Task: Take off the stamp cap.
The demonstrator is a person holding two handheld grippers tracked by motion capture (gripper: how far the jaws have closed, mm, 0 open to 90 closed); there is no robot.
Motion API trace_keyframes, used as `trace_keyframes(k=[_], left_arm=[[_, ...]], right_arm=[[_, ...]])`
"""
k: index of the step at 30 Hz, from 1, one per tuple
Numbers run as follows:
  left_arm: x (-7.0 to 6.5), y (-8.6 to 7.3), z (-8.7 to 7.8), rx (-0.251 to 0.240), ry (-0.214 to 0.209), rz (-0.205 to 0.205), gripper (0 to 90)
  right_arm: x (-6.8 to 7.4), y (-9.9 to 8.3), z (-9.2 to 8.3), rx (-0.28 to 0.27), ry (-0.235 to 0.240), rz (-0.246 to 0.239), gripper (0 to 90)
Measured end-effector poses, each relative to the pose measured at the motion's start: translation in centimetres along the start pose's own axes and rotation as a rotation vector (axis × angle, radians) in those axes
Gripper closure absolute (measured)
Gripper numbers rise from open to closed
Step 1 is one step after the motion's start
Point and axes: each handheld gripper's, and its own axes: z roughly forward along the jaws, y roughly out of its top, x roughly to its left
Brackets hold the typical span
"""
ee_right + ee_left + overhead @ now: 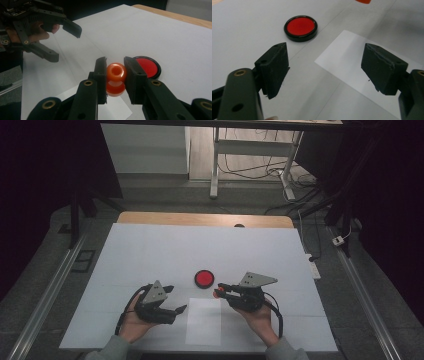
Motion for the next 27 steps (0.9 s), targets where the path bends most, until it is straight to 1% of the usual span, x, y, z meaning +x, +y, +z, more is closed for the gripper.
trace_keyframes(k=[5,8,12,15,20,23,27], left_arm=[[-0.4,1.1,1.0,0.008,-0.018,0.020,22.4],[-0.5,1.6,1.4,0.004,-0.032,0.022,22.4],[-0.6,2.1,1.9,0.003,-0.038,0.027,22.5],[-0.5,2.6,2.4,-0.008,-0.070,-0.001,22.6],[-0.8,3.6,3.1,-0.001,-0.083,0.007,22.6],[-1.0,3.8,3.4,-0.010,-0.090,0.011,22.7],[-1.0,3.8,4.0,-0.006,-0.096,0.019,22.7]], right_arm=[[-0.1,0.0,-0.3,-0.009,-0.006,0.006,71.8],[-0.1,0.0,-0.4,-0.011,-0.007,0.006,71.8],[-0.1,0.0,-0.3,-0.013,-0.006,0.006,71.8],[-0.1,0.0,-0.2,-0.012,-0.005,0.004,71.8],[0.0,0.1,-0.2,-0.015,-0.003,0.004,71.8],[0.0,0.1,-0.3,-0.021,-0.003,0.005,71.8],[0.1,0.1,-0.2,-0.017,-0.001,0.002,71.8]])
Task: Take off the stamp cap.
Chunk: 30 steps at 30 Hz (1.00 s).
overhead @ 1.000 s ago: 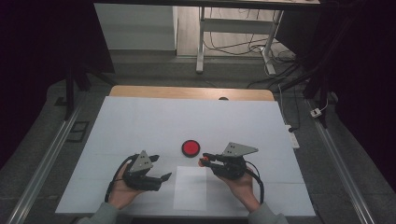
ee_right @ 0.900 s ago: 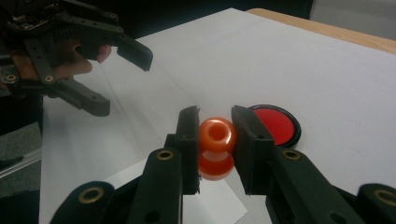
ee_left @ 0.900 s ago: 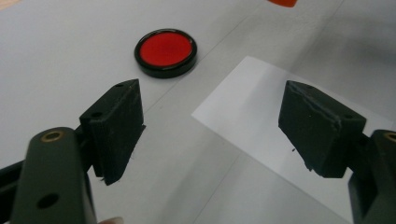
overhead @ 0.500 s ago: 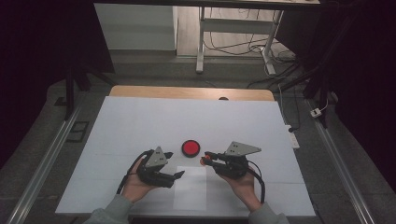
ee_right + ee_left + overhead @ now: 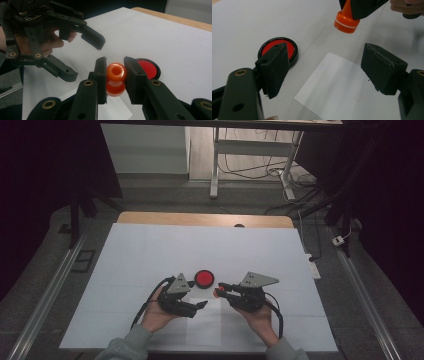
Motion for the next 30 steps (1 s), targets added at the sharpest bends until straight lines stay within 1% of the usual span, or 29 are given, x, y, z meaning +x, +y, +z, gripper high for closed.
trace_keyframes(k=[2,4,7,11,18,22,26,30], left_arm=[[0.1,0.0,0.4,0.000,-0.010,-0.003,22.9],[0.1,0.0,0.8,0.012,-0.013,0.005,22.9],[-0.2,0.0,1.2,0.016,-0.021,0.010,22.9],[-0.5,0.1,1.4,0.019,-0.025,0.020,23.0],[-0.6,0.2,1.7,0.015,-0.030,0.017,23.8],[-0.7,0.2,1.9,0.022,-0.019,0.015,25.7],[-0.8,0.2,2.0,0.019,-0.016,0.011,26.9],[-1.0,0.3,2.2,0.023,-0.018,0.019,27.4]], right_arm=[[0.1,0.0,0.2,0.001,0.001,0.000,71.8],[0.1,0.0,0.3,0.002,0.007,0.001,71.8],[0.2,0.1,0.3,-0.001,0.012,0.000,71.8],[0.2,0.1,0.4,-0.004,0.016,0.008,71.8],[0.3,0.1,0.6,0.003,0.023,0.006,71.8],[0.3,0.1,0.7,0.005,0.025,0.006,71.8],[0.4,0.1,0.8,0.007,0.029,0.007,71.8],[0.4,0.0,1.0,0.010,0.031,0.004,71.7]])
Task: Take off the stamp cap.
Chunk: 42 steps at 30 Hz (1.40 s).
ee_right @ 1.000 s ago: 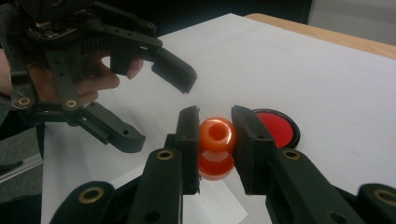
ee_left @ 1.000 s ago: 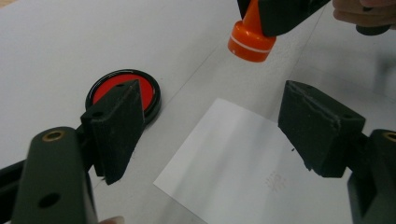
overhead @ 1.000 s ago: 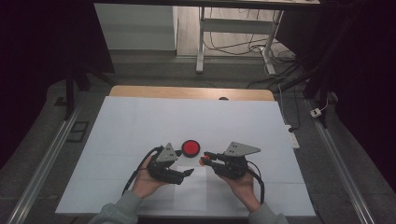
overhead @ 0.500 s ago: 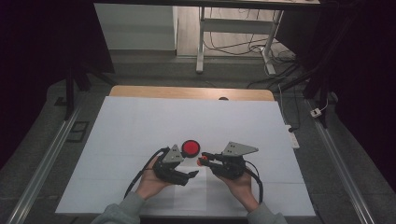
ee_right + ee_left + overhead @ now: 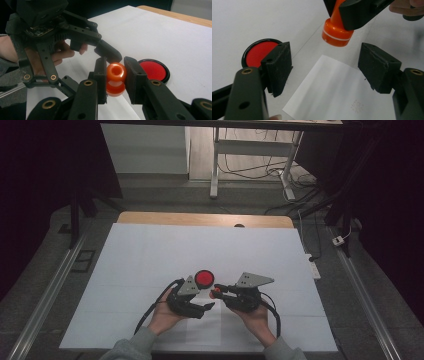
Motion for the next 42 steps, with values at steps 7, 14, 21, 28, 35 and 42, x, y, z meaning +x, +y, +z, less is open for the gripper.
trace_keyframes(k=[7,14,21,28,35,42], left_arm=[[-0.24,-0.01,0.33,0.003,0.005,0.005,29.2],[-0.51,-0.03,0.63,0.005,0.011,0.016,31.4],[-0.58,-0.04,0.65,0.002,0.006,0.021,39.2],[-0.62,-0.05,0.69,0.003,0.011,0.029,46.2],[-0.77,-0.11,0.91,0.014,0.025,0.050,50.4],[-0.90,-0.15,0.97,0.013,0.039,0.058,52.4]], right_arm=[[0.08,-0.03,0.19,-0.001,0.003,-0.001,71.8],[0.22,-0.07,0.36,0.006,0.009,0.000,71.8],[0.30,-0.14,0.57,0.017,0.016,-0.006,71.7],[0.41,-0.18,0.68,0.016,0.018,-0.007,71.8],[0.50,-0.22,0.81,0.018,0.022,-0.008,71.7],[0.46,-0.19,0.75,0.019,0.025,-0.004,71.8]])
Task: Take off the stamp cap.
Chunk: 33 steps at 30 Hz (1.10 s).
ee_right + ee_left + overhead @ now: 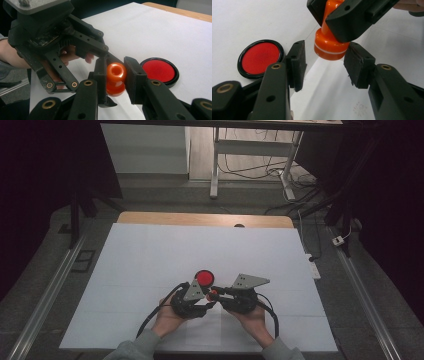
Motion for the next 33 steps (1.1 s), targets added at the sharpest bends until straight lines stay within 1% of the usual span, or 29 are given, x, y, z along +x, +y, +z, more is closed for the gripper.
trace_keyframes(k=[11,18,33], left_arm=[[-0.13,-0.02,0.05,-0.003,0.009,0.008,57.7],[-0.30,-0.02,0.10,-0.005,0.009,0.018,63.3],[-0.29,-0.06,0.07,-0.004,0.006,0.031,64.7]], right_arm=[[0.00,-0.03,0.06,0.002,0.002,0.003,71.7],[-0.09,-0.05,0.05,-0.002,0.001,0.011,71.8],[-0.24,-0.10,0.05,0.000,0.011,0.021,71.8]])
